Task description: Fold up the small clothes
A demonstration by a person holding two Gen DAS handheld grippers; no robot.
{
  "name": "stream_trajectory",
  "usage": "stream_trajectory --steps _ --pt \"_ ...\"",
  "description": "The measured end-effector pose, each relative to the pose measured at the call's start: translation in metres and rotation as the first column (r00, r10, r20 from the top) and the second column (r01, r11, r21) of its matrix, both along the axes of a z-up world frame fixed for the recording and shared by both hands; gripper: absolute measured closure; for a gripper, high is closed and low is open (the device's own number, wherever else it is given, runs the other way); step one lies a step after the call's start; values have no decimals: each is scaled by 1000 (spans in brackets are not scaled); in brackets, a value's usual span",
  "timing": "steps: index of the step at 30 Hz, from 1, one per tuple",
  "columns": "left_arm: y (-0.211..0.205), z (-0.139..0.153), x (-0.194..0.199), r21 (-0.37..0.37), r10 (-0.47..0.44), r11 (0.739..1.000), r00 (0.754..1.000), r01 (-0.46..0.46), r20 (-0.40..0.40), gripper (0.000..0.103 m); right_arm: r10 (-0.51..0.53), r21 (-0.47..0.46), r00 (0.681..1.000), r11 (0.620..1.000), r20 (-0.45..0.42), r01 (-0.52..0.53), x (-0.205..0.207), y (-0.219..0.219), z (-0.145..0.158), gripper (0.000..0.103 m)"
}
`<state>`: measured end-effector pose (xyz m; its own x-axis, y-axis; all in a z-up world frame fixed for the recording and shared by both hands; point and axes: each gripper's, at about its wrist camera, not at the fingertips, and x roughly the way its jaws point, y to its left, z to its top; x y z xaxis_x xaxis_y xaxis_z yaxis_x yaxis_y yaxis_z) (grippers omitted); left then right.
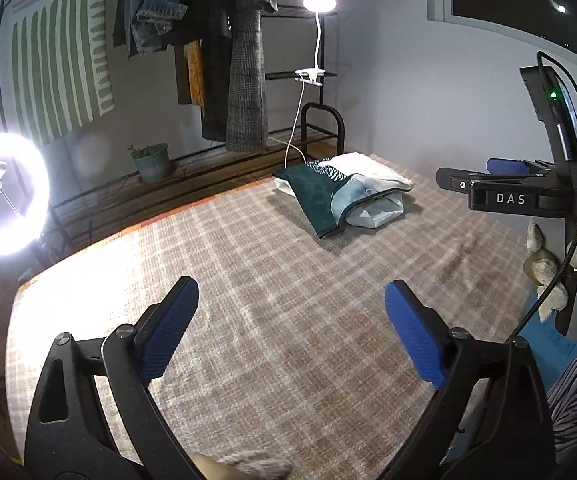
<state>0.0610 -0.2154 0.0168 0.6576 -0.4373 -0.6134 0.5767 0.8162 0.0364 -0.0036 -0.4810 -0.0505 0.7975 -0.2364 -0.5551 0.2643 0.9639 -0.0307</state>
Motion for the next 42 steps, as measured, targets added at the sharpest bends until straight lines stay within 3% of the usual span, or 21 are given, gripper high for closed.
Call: stream_trajectory --steps 12,42 --pt "-6 4 -10 26 2 1000 999 -3 38 2 10 -4 1000 1000 24 -10 0 1 2 0" --pt "-6 8 -11 24 1 1000 999 -2 37 2 11 13 999 1000 33 -12 -3 1 3 0"
